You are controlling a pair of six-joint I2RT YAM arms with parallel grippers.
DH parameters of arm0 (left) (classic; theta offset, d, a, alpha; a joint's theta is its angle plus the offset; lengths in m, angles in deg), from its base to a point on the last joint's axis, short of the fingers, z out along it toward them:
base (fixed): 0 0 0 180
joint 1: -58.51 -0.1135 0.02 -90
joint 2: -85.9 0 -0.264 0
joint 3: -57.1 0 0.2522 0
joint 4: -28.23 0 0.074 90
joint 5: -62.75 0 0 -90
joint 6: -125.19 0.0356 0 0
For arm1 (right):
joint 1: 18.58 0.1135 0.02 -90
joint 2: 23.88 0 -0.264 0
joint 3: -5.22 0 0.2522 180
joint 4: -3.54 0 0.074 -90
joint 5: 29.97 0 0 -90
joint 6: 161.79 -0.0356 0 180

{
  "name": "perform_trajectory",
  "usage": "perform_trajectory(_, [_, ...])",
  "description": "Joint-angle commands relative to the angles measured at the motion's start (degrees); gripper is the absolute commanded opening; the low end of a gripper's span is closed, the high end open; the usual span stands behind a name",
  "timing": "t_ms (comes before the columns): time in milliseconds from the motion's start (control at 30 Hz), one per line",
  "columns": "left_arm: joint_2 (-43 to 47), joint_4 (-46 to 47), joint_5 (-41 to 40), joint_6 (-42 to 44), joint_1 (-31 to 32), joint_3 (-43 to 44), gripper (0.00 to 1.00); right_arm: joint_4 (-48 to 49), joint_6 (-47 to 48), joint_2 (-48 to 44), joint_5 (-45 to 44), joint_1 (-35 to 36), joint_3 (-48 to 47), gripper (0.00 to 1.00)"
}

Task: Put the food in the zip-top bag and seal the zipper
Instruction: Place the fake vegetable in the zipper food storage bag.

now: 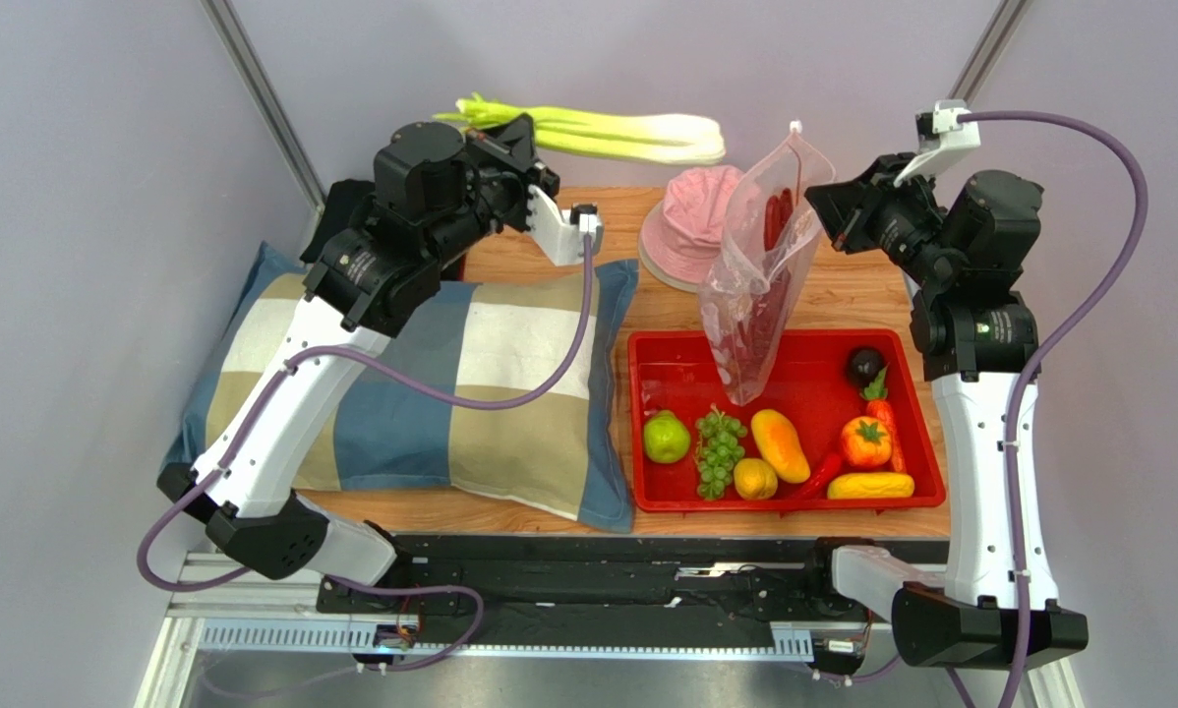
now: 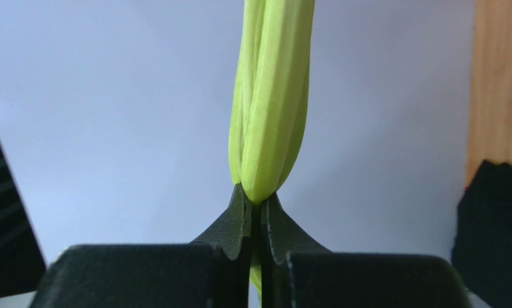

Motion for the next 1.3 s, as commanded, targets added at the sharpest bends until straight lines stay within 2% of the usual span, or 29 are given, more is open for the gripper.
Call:
perform_trajectory(0, [-0.7,5.9,-0.9,6.8,-0.8,5.6,0.0,1.9,-0.9,-2.0,1.2,1.2,1.0,0.0])
perform_trajectory(167, [-0.9,4.9,1.2,12.8,0.0,6.7,0.0,1.9,-3.2,-1.8,-1.4,3.7,1.5,0.0])
perform_trajectory(667, [0.5,1.3,4.8,19.4,4.9,5.3,0.0,3.9,-6.1,-1.9,-4.9,8.6,3.6,0.0])
perform_trajectory(867, [0.2,-1.0,3.3,21.3,6.3,4.0,0.0,4.4,-7.6,-2.2,-5.4,11.4,2.9,0.0])
perform_trajectory(1133, [-1.8,-2.3,1.8,24.1,9.0,2.9,0.0,4.9,-9.8,-3.2,-11.0,16.9,4.4,0.0])
perform_trajectory(1267, [-3.4,-3.0,-1.5,24.9,10.4,2.9,0.0,5.3,-11.3,-2.5,-12.0,18.8,3.9,0.0])
